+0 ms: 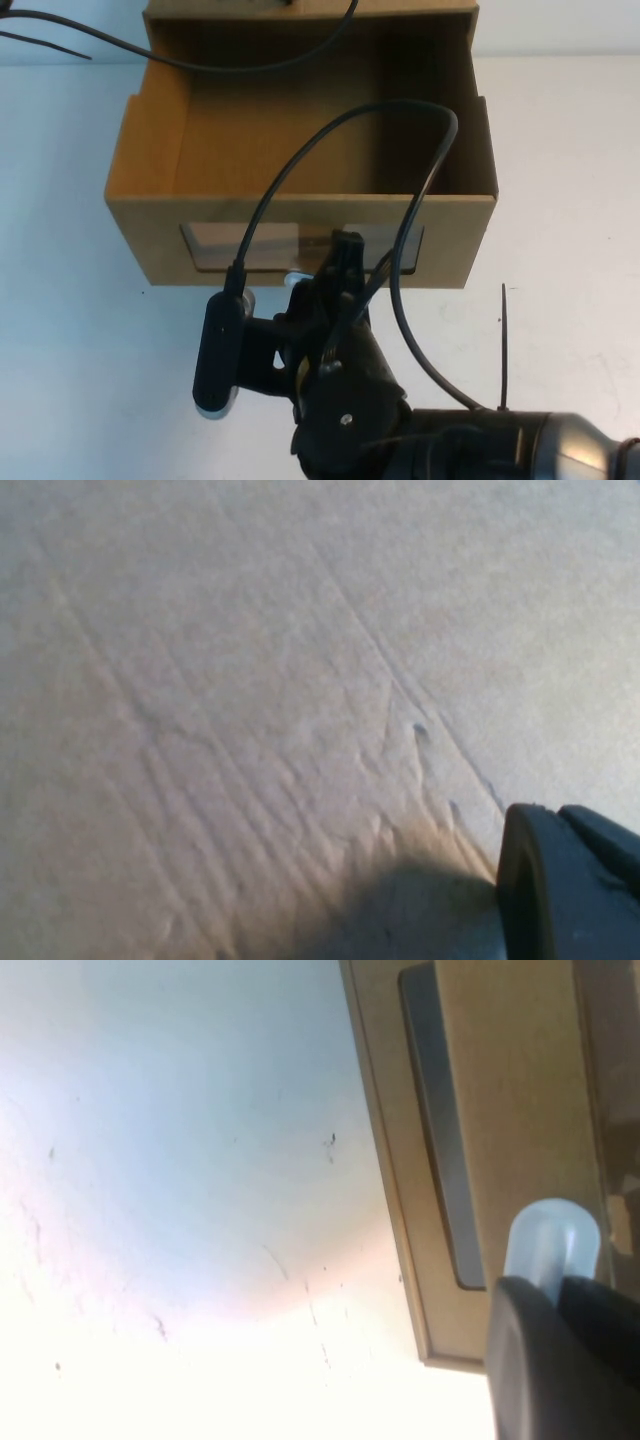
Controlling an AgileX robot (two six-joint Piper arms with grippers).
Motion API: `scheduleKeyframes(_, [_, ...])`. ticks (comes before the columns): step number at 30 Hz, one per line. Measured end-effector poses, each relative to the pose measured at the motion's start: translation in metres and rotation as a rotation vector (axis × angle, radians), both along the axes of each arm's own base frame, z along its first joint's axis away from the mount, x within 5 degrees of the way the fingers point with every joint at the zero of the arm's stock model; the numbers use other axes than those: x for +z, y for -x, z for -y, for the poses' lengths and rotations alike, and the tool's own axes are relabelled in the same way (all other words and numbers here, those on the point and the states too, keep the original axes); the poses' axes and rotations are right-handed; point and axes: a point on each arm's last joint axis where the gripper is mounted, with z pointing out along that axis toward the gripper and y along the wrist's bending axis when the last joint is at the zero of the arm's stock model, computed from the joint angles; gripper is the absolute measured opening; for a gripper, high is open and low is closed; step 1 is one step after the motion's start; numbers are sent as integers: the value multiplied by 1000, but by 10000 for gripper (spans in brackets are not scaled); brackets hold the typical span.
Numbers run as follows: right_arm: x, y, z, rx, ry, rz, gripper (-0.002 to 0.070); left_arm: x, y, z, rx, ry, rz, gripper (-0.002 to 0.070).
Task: Open the shoe box
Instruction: 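Pull the top drawer of the cardboard box fully open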
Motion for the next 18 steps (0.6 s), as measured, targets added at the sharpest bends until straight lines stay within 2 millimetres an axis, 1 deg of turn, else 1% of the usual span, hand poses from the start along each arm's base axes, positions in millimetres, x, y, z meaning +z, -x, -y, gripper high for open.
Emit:
scheduleKeyframes(5, [0, 0, 1, -14, -1, -5, 10, 0, 0, 0, 0, 0, 0, -4])
scheduleKeyframes(8, [0, 1, 2, -18, -6, -12, 44, 0, 0, 0, 0, 0, 0, -4])
scheduleKeyframes(11, [0, 2, 2, -24, -10, -21, 140, 0, 0, 0, 1, 1, -1, -4])
scheduleKeyframes(13, [2, 4, 2, -25, -17, -25, 220, 0, 0, 0, 1, 1, -1, -4])
scheduleKeyframes(15, [6, 9, 2, -19, -29, -30, 274, 0, 0, 0, 2, 2, -2, -4])
scheduleKeyframes(18, [12, 20, 2, -11, -58, -53, 308, 1, 0, 0, 4, 4, -3, -4])
